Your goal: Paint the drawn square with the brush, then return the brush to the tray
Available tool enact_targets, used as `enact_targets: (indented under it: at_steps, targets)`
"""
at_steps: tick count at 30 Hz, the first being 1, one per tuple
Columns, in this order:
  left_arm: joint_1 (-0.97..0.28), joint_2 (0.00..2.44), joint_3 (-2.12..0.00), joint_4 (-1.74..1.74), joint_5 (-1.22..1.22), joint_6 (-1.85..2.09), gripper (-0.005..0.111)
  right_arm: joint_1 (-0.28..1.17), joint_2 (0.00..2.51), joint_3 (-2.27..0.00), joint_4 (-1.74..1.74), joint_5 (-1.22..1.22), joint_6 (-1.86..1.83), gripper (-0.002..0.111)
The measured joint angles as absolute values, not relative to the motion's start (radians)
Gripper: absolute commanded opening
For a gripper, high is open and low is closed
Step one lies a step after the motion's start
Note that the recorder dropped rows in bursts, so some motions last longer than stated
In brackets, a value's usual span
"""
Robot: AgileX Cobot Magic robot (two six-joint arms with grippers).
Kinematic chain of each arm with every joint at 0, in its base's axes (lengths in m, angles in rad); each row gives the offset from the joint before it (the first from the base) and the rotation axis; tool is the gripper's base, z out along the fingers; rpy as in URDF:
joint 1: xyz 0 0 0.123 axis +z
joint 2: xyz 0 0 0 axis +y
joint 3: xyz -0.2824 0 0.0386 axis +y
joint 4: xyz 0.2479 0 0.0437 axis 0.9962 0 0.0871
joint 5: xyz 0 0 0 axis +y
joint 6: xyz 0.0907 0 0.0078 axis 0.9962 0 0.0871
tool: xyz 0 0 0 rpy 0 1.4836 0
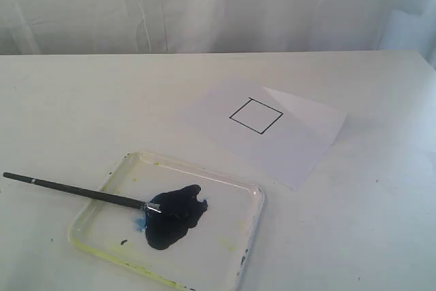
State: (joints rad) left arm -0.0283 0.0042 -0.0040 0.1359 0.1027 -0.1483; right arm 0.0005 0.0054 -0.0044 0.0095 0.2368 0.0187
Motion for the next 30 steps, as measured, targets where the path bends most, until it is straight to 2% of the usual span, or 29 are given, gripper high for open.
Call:
enact_targets:
  at_steps: [20, 27, 30]
  targets:
    - [-0.028, 0.004, -0.004, 0.136, 0.097, -0.154, 0.0, 0.0, 0.005, -0.004, 0.009, 0.205, 0.019, 0.0]
    - [-0.028, 0.004, -0.004, 0.132, 0.012, -0.236, 0.0, 0.0, 0.005, -0.004, 0.009, 0.015, 0.057, 0.0]
    - [-0.028, 0.004, -0.004, 0.132, 0.0, -0.264, 0.0, 0.0, 0.005, -0.02, 0.009, -0.079, 0.216, 0.0]
